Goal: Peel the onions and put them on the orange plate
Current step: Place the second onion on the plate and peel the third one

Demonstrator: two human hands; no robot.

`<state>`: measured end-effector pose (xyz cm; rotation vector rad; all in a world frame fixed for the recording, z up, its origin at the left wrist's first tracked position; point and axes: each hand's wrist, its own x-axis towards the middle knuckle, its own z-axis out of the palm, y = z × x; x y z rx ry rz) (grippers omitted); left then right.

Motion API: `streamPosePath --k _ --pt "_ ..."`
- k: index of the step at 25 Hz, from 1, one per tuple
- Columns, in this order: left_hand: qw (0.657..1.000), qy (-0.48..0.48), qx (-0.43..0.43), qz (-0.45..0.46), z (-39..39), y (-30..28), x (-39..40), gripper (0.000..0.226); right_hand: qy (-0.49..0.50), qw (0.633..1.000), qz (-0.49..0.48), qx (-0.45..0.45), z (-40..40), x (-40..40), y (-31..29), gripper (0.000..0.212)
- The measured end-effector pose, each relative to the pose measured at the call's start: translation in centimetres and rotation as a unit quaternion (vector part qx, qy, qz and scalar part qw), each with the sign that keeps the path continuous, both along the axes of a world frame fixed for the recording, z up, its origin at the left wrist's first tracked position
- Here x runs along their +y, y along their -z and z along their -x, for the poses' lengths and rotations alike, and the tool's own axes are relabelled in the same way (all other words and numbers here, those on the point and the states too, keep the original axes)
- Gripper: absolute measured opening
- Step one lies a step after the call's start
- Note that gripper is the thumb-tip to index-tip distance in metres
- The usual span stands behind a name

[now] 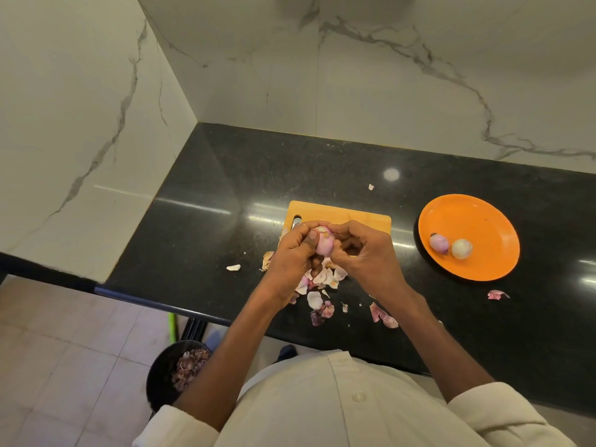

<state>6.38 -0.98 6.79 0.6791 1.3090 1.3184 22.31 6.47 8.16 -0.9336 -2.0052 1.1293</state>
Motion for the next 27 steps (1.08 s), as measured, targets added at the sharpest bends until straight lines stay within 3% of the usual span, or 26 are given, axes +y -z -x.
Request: streamPosePath --k 6,10,12,17,21,27 --pt "1.000 -0.002 0.015 0.004 -0.6 0.2 -0.1 0.032 0.030 0.998 0.020 -0.053 0.4 0.1 -0.5 0.019" --pt "0.998 -0.025 -0.048 0.007 0.0 -0.8 -0.2 0.036 -0.029 0.978 0.198 0.062 0.1 0.3 -1.3 0.029" --pt "0.998 -0.020 -0.066 0.000 0.2 -1.3 -0.3 0.037 -0.025 0.969 0.226 0.098 -0.1 0.4 -1.2 0.032" --pt "0.999 -0.004 -0.046 -0.007 0.2 -1.4 -0.4 0.036 0.002 0.981 0.174 0.086 -0.1 0.1 -1.1 0.027" --pt "1.000 0.003 -0.003 0.006 0.0 -1.0 -0.1 0.033 0.003 0.995 0.101 0.025 0.2 -0.2 -0.6 0.026" --pt "0.997 0.019 0.070 0.015 -0.2 -0.6 -0.4 0.032 0.005 0.989 0.141 -0.036 0.6 -0.2 -1.0 0.026"
